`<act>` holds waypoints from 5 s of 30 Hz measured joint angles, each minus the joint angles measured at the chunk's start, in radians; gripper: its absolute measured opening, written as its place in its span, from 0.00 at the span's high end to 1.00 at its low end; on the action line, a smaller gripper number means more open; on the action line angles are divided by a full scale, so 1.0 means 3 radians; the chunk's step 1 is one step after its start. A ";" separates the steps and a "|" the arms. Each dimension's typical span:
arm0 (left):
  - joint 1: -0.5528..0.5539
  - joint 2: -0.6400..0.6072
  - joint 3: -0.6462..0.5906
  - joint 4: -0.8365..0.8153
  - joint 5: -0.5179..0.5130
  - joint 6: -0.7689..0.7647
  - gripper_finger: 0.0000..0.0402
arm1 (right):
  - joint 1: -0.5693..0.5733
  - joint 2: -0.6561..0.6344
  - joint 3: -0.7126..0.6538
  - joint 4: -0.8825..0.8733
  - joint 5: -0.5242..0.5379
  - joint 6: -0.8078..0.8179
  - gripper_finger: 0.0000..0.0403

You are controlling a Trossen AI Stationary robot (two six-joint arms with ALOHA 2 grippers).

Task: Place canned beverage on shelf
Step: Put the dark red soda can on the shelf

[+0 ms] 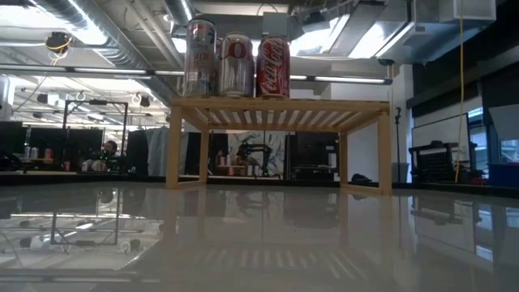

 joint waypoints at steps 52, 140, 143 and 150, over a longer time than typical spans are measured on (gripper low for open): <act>-0.0186 -0.0155 -0.0001 -0.0528 -0.1591 0.0026 0.28 | -0.0136 0.0456 0.0360 0.0441 0.0962 -0.0177 0.25; -0.0076 -0.0734 0.0000 -0.1244 -0.1147 -0.0281 0.19 | -0.3081 0.0173 -0.0815 0.0538 -0.2145 -0.1881 0.20; -0.0076 -0.0734 0.0000 -0.1245 -0.1147 -0.0281 0.19 | -0.3080 0.0175 -0.0815 0.0605 -0.2066 -0.1866 0.11; -0.0076 -0.0734 0.0000 -0.1245 -0.1147 -0.0280 0.19 | -0.3081 0.0074 -0.0738 0.0726 -0.2051 -0.1577 0.04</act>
